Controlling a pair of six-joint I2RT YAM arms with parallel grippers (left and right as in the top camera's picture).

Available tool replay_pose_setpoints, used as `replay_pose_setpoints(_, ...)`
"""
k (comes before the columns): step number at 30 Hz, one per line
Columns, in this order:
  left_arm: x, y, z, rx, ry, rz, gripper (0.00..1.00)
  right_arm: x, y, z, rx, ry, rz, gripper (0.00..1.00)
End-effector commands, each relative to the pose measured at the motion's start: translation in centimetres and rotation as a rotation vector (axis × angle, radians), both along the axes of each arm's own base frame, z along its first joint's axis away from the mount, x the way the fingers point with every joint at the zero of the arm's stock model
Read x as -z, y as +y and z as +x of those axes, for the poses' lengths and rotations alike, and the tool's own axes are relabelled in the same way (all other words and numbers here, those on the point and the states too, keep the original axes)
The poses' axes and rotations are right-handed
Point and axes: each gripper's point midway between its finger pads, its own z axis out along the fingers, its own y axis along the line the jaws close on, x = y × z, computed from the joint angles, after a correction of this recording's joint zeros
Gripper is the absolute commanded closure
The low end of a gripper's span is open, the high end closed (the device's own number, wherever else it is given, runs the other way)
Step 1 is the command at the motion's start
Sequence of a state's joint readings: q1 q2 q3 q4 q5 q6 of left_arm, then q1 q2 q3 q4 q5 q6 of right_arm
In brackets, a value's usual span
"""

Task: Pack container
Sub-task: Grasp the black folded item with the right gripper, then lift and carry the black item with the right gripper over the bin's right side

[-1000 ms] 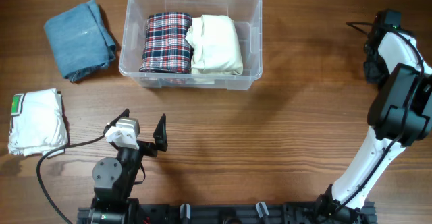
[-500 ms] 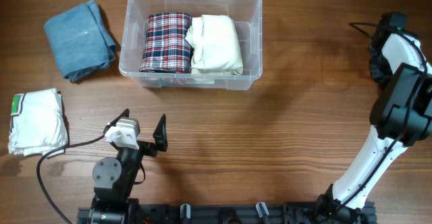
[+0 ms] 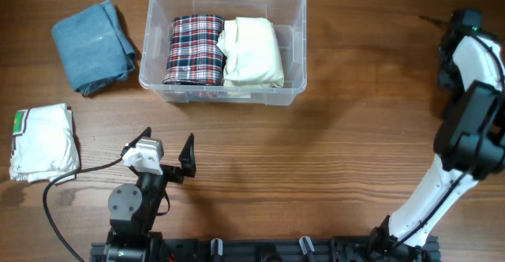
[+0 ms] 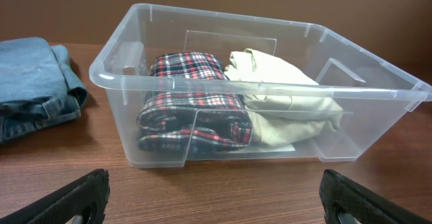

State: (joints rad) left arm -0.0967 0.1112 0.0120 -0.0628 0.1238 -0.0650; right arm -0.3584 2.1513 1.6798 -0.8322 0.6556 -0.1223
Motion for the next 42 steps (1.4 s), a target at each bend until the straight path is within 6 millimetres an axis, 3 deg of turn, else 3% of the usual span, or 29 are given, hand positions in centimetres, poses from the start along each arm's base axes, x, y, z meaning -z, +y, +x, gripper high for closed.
replay_pose_setpoints(1, 0.3, -0.1, 0.0, 0.002, 0.005, -0.001, 0.00, -10.2, 4.3, 3.4, -0.043, -0.339, 0.016, 0.79)
replay_pose_setpoints(3, 0.3, -0.1, 0.0, 0.002, 0.005, -0.001, 0.00, -13.9, 7.9, 4.3, -0.121, -0.436, 0.036, 0.79)
replay_pose_setpoints(6, 0.3, -0.1, 0.0, 0.002, 0.005, -0.001, 0.00, -17.3, 13.1, 5.0, -0.201, -0.534, 0.069, 0.78)
replay_pose_setpoints(8, 0.3, -0.1, 0.0, 0.002, 0.005, -0.001, 0.00, -18.8, 18.7, 5.3, -0.325, -0.561, 0.133, 0.78)
replay_pose_setpoints(13, 0.3, -0.1, 0.0, 0.002, 0.005, -0.001, 0.00, -20.3, 32.1, 4.9, -0.570, -0.604, 0.244, 0.74)
replay_pose_setpoints(15, 0.3, -0.1, 0.0, 0.002, 0.005, -0.001, 0.00, -20.6, 36.3, 4.4, -0.643, -0.624, 0.285, 0.75)
replay_pose_setpoints(17, 0.3, -0.1, 0.0, 0.002, 0.005, -0.001, 0.00, -20.9, 40.4, 3.6, -0.725, -0.638, 0.318, 0.74)
replay_pose_setpoints(21, 0.3, -0.1, 0.0, 0.002, 0.005, -0.001, 0.00, -21.3, 46.5, 2.0, -0.823, -0.671, 0.432, 0.75)
replay_pose_setpoints(26, 0.3, -0.1, 0.0, 0.002, 0.005, -0.001, 0.00, -22.0, 50.6, 1.1, -0.888, -0.709, 0.553, 0.77)
replay_pose_setpoints(31, 0.3, -0.1, 0.0, 0.002, 0.005, -0.001, 0.00, -22.3, 52.0, 1.9, -0.888, -0.757, 0.604, 0.78)
replay_pose_setpoints(35, 0.3, -0.1, 0.0, 0.002, 0.005, -0.001, 0.00, -19.0, 52.5, 3.3, -0.871, -0.703, 0.566, 0.78)
replay_pose_setpoints(42, 0.3, -0.1, 0.0, 0.002, 0.005, -0.001, 0.00, -11.7, 51.1, 6.2, -0.799, -0.594, 0.414, 0.76)
